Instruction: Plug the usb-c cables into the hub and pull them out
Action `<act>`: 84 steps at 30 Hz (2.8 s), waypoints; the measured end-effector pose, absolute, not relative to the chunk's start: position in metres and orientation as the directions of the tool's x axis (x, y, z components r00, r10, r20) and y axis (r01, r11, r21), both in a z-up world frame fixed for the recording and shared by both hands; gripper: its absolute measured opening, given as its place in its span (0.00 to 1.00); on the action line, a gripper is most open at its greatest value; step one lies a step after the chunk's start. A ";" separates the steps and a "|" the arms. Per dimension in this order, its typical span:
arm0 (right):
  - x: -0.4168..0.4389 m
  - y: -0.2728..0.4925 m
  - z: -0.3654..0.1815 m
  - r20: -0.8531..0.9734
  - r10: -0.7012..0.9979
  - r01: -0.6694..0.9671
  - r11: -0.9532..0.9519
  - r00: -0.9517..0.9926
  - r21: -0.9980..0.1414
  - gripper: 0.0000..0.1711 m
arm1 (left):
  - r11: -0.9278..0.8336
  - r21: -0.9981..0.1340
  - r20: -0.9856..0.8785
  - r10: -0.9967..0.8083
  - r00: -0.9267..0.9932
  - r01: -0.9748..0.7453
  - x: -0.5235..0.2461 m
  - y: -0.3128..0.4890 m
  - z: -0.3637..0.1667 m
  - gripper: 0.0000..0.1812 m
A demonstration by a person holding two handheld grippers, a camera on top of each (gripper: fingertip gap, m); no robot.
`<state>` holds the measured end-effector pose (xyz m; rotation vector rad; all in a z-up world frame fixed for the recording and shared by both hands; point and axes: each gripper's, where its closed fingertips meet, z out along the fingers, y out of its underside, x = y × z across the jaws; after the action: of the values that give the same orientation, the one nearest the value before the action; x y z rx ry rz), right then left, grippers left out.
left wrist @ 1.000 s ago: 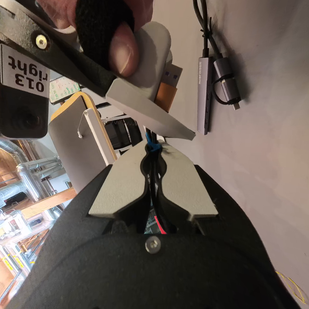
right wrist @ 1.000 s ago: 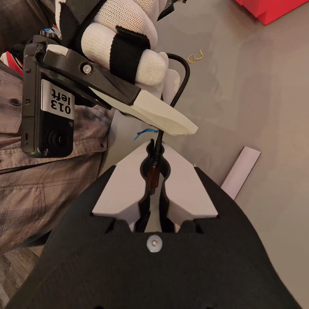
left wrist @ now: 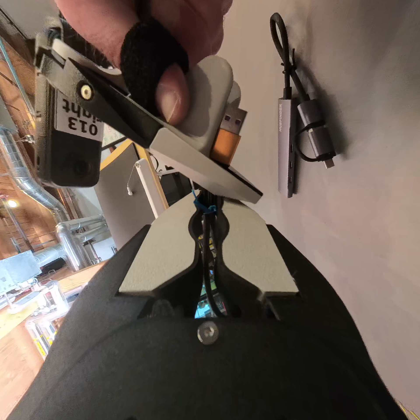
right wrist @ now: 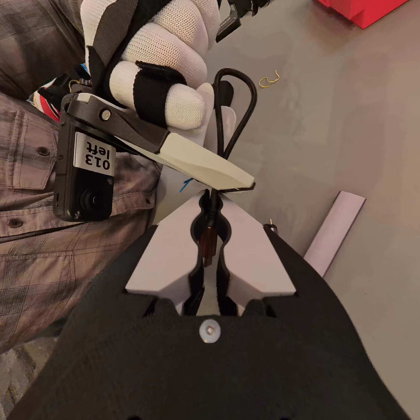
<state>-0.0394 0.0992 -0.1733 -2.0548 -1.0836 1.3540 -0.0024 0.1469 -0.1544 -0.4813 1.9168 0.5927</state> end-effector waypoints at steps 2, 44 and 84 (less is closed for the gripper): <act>-0.040 0.098 -0.172 -0.557 0.807 0.356 -0.588 0.196 -0.726 0.00 | 0.812 0.165 -0.920 -0.078 -0.384 -0.560 -0.004 0.145 -0.154 0.05; -0.040 0.072 -0.151 -0.542 0.840 0.330 -0.511 -0.005 -0.794 0.00 | 0.885 0.031 -0.898 -0.180 -0.402 -0.465 -0.020 0.109 -0.135 0.06; 0.003 0.114 -0.146 0.703 0.711 0.920 0.248 0.040 -0.303 0.00 | 0.420 -0.329 -0.214 -0.905 -0.367 -0.846 -0.057 0.120 -0.174 0.16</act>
<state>0.0025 0.1142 -0.1464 -1.5149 -1.7205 -0.3304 -0.0571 0.1199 -0.1743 -1.5014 2.3211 -0.2303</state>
